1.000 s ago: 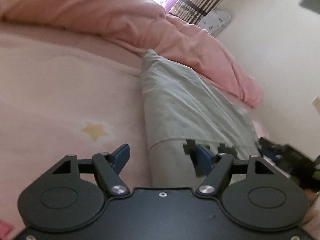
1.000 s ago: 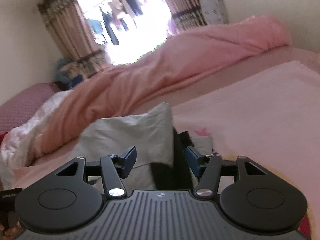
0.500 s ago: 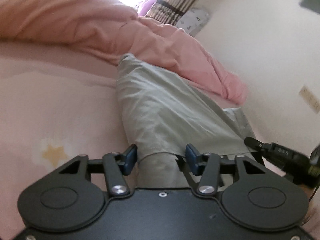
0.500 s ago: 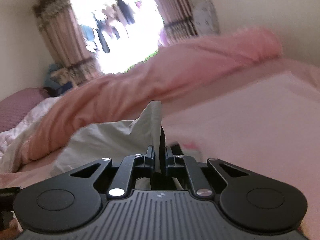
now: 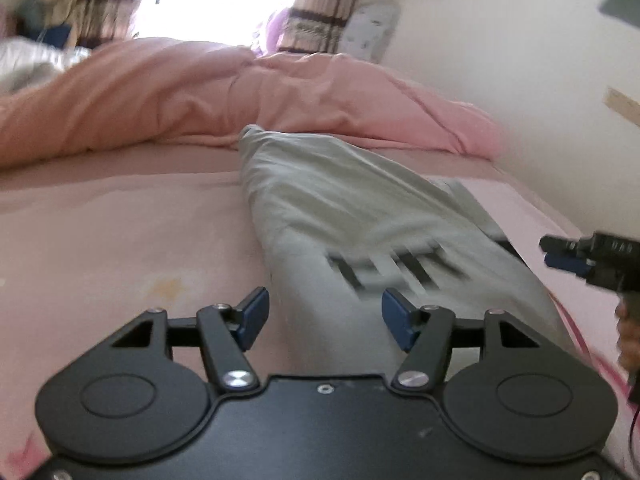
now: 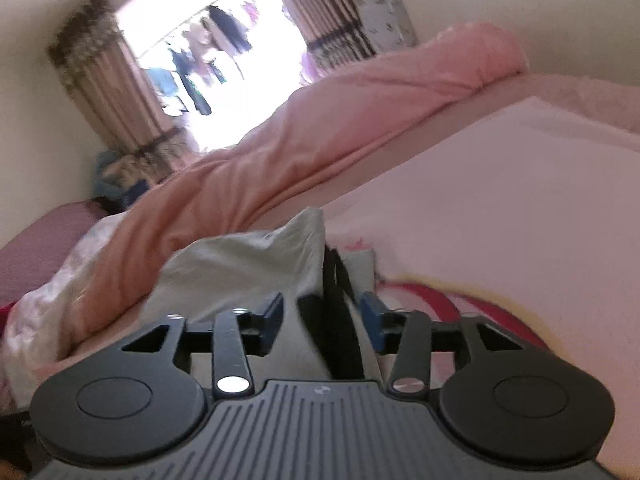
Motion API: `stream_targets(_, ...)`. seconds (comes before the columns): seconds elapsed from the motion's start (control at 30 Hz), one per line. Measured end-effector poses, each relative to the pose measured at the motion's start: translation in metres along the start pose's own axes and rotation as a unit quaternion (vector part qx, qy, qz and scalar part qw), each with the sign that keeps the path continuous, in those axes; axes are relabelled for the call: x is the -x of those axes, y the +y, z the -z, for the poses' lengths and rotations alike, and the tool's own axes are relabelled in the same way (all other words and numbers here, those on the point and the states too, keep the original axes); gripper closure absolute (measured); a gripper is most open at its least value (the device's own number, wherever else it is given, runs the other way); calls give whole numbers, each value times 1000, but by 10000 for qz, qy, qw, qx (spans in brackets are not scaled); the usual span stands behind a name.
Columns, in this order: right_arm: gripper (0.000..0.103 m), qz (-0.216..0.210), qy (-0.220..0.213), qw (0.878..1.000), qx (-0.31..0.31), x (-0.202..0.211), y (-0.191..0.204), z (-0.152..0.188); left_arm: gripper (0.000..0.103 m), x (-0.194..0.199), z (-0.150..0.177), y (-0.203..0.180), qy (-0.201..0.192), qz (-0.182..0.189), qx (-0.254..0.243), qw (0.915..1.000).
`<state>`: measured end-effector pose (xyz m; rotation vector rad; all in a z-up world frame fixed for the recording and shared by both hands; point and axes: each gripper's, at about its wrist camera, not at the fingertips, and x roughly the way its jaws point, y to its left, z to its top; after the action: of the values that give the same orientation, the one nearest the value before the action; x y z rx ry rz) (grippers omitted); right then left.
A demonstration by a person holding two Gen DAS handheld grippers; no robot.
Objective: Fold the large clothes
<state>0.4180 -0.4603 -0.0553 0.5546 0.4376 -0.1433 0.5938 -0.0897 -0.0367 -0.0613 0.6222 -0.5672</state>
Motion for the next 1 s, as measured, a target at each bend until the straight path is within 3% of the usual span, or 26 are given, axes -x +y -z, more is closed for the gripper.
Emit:
stream_targets(0.2,43,187,286,9988,-350,58,-21,58,39,81,74,-18,-104,352,271,9990)
stream_targets(0.37,45,167,368,9983,-425,54,-14,73,41,88,106,-47,-41,123,-136,9998)
stream_targets(0.4,50,190,323,9987,-332,52,-9,74,46,85,108,-53,-34,-22,-235,9997)
stream_targets(0.43,60,249,342,9988,-242,50,-4,73,52,79,109,-57,27,-176,-312,9994)
stream_targets(0.47,64,373,367,9985,-145,47,1,73,63,76,110,-57,49,-258,-317,9992)
stream_targets(0.5,68,499,326,9982,-67,46,5,74,68,74,111,-57,62,-278,-288,9992)
stream_targets(0.53,84,620,280,9977,11,45,9,76,76,70,111,-58,118,-295,-266,9991)
stream_targets(0.57,94,687,248,9973,70,44,12,76,78,64,111,-57,186,-341,-237,9990)
stream_targets(0.67,99,713,25,9974,103,56,18,72,84,70,109,-57,131,-442,-134,9988)
stream_targets(0.73,99,626,-118,9979,150,63,20,67,84,75,106,-58,65,-485,-189,9986)
stream_targets(0.8,99,575,63,9983,49,56,16,68,84,68,110,-54,276,-588,-172,9977)
stream_targets(0.87,99,692,332,9970,40,40,6,79,74,62,117,-44,304,-633,42,9975)
stream_targets(0.93,98,666,342,9972,33,33,-3,91,68,63,121,-38,255,-588,98,9979)
stream_targets(1.0,98,636,260,9976,18,34,-4,93,68,63,121,-34,285,-526,239,9979)
